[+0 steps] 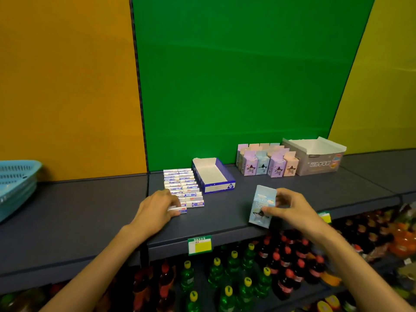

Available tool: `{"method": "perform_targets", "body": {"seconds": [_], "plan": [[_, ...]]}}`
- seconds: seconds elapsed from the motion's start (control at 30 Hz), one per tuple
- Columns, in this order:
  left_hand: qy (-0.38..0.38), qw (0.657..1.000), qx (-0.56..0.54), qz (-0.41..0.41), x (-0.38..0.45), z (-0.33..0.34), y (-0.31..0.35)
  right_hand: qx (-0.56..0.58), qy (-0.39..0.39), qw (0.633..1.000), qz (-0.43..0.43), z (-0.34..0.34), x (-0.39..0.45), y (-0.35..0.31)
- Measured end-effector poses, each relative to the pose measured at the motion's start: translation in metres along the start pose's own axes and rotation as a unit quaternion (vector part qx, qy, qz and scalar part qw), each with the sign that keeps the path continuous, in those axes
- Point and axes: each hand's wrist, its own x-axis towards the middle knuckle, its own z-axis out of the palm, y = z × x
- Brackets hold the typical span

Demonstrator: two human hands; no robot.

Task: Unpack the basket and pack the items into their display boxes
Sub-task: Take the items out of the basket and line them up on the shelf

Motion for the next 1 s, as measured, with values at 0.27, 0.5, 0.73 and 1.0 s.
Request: {"method": "perform_targets", "body": {"seconds": [0.27, 0.5, 0.73, 1.0], "plan": [[0.008, 1.0, 0.017, -0.024, 0.012, -0.008, 0.018, -0.129, -0.036, 0.99, -0.04, -0.045, 0.081, 0.031], [0.008, 0.999, 0.025, -0.033, 0.058, -0.01, 0.07, -0.238, -0.054, 0.965, -0.093, -0.099, 0.137, 0.048], [0.005, 0.995, 0.039, -0.093, 0.11, 0.004, 0.13, -0.285, -0.067, 0.94, -0.176, -0.108, 0.195, 0.056], [-0.003, 0.987, 0.072, -0.145, 0.142, 0.007, 0.176, -0.381, -0.055, 0.886, -0.258, -0.105, 0.239, 0.056]]}}
